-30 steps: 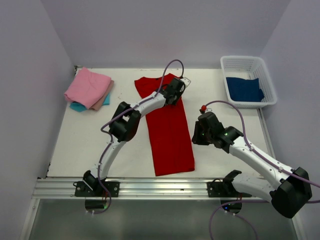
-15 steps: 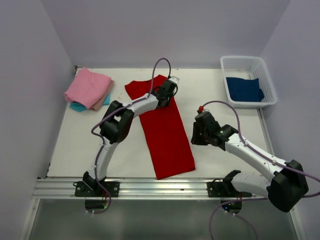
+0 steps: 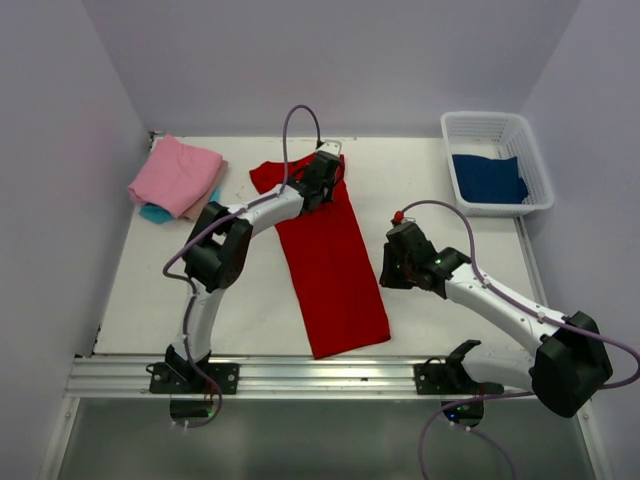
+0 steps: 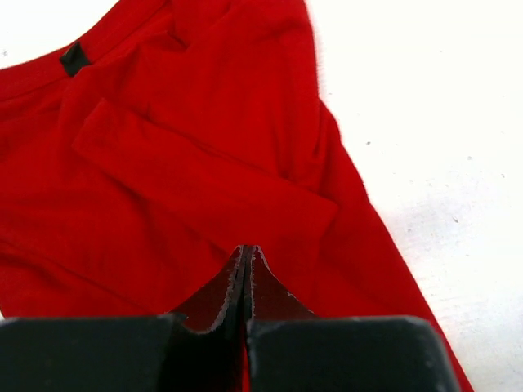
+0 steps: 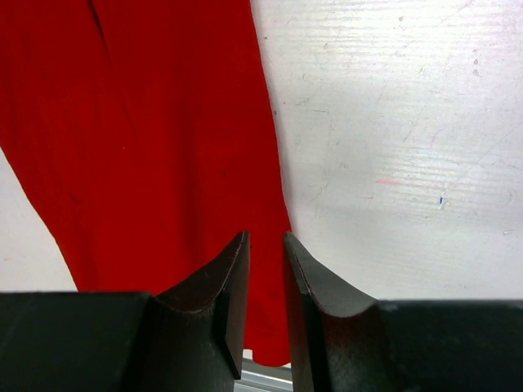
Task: Fold and stack the t-shirts
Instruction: Rotate the tshirt 90 degrees
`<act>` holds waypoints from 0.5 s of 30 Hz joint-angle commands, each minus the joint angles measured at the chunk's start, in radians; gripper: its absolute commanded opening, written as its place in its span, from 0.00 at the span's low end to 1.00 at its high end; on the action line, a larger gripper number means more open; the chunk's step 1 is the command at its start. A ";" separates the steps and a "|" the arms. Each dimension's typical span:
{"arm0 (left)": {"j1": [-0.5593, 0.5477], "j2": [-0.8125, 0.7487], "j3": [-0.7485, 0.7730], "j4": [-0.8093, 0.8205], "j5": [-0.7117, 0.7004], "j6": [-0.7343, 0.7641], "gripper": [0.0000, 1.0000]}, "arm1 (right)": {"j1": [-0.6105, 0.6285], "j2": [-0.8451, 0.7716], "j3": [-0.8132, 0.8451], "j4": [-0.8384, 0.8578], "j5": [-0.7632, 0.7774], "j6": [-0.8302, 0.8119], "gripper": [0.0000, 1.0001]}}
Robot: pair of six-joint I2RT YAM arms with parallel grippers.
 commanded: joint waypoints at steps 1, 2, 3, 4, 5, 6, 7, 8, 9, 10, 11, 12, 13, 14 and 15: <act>0.034 -0.029 -0.018 0.031 0.004 -0.091 0.00 | 0.003 -0.002 -0.007 0.028 0.014 -0.006 0.26; 0.036 -0.029 -0.026 0.041 0.013 -0.092 0.00 | 0.003 -0.004 -0.009 0.031 0.014 -0.008 0.26; 0.037 -0.030 -0.032 0.052 0.041 -0.086 0.00 | 0.003 -0.004 -0.009 0.031 0.014 -0.008 0.26; 0.039 -0.035 -0.036 0.079 0.053 -0.077 0.00 | 0.003 -0.002 -0.009 0.033 0.014 -0.008 0.27; 0.039 -0.035 -0.047 0.090 0.064 -0.066 0.11 | 0.003 0.001 -0.009 0.036 0.014 -0.009 0.27; 0.040 -0.035 -0.047 0.100 0.078 -0.051 0.21 | 0.003 0.010 -0.007 0.039 0.014 -0.009 0.27; 0.043 -0.037 -0.044 0.097 0.081 -0.046 0.28 | 0.003 0.016 -0.006 0.045 0.013 -0.014 0.29; 0.045 -0.038 -0.040 0.094 0.081 -0.043 0.37 | 0.003 0.024 0.002 0.056 0.013 -0.027 0.30; 0.048 -0.050 -0.041 0.090 0.085 -0.043 0.44 | 0.003 0.035 0.013 0.074 0.017 -0.034 0.33; 0.057 -0.058 -0.044 0.095 0.090 -0.043 0.51 | 0.001 0.068 0.028 0.077 0.025 -0.044 0.38; 0.063 -0.067 -0.052 0.100 0.093 -0.043 0.61 | 0.001 0.088 0.071 0.083 0.033 -0.064 0.39; 0.069 -0.081 -0.055 0.101 0.101 -0.043 0.64 | 0.000 0.113 0.097 0.096 0.039 -0.073 0.42; 0.085 -0.086 -0.053 0.100 0.104 -0.043 0.70 | -0.005 0.177 0.158 0.097 0.036 -0.083 0.43; 0.094 -0.089 -0.049 0.092 0.119 -0.046 0.71 | -0.014 0.211 0.193 0.097 0.022 -0.104 0.43; 0.102 -0.099 -0.047 0.086 0.122 -0.048 0.71 | -0.019 0.252 0.232 0.094 0.019 -0.115 0.43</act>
